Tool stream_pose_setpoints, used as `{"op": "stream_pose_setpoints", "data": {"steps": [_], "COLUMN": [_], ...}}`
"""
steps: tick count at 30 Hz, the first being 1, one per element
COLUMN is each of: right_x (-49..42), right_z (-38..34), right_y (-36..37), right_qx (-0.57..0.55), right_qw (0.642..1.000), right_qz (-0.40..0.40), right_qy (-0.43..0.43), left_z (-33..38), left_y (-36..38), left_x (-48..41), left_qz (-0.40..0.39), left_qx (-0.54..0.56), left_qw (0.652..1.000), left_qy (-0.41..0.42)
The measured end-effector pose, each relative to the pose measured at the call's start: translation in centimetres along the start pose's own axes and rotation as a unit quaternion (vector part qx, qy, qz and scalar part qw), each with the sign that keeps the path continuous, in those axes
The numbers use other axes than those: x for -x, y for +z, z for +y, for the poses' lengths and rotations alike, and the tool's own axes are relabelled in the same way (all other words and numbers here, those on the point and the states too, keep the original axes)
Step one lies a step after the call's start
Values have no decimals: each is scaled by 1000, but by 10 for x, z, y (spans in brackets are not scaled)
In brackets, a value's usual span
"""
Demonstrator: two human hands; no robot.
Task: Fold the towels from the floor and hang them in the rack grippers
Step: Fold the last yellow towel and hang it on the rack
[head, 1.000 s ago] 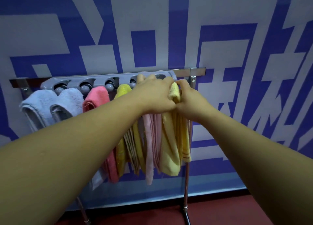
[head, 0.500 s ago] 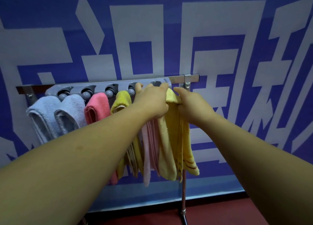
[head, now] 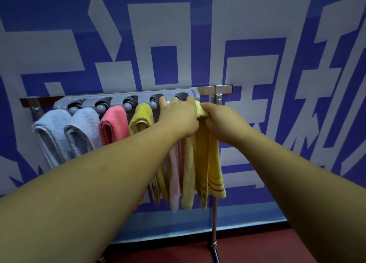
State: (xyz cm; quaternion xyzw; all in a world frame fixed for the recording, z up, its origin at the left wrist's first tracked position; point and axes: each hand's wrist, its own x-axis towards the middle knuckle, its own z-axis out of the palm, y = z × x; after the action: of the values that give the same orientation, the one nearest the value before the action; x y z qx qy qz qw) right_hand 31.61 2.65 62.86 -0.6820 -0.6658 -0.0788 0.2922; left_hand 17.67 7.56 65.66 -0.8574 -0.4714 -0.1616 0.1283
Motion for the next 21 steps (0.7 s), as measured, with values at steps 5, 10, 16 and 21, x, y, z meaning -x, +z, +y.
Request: {"op": "stream_pose_setpoints", "data": {"steps": [5,10,16,21], "right_x": [4,8,8,0], "right_z": [-2,-3,-1,-18], "right_y": [6,9,-6,-7], "right_qx": [45,-9,-249,-301], "right_qw": [999,999,962,950], "right_qz": [25,37,68,1], "right_qy": [9,22,85,88], "left_z": [-1,-2,-17,-22], "left_y": [5,0,-17,-20], "left_x": [3,6,8,7], "left_qz": [23,-4,-33,-101], "left_qx": [-66,-90,53,106], "left_qw": [997,995,998,988], "left_qy": [29,44,23,47]}}
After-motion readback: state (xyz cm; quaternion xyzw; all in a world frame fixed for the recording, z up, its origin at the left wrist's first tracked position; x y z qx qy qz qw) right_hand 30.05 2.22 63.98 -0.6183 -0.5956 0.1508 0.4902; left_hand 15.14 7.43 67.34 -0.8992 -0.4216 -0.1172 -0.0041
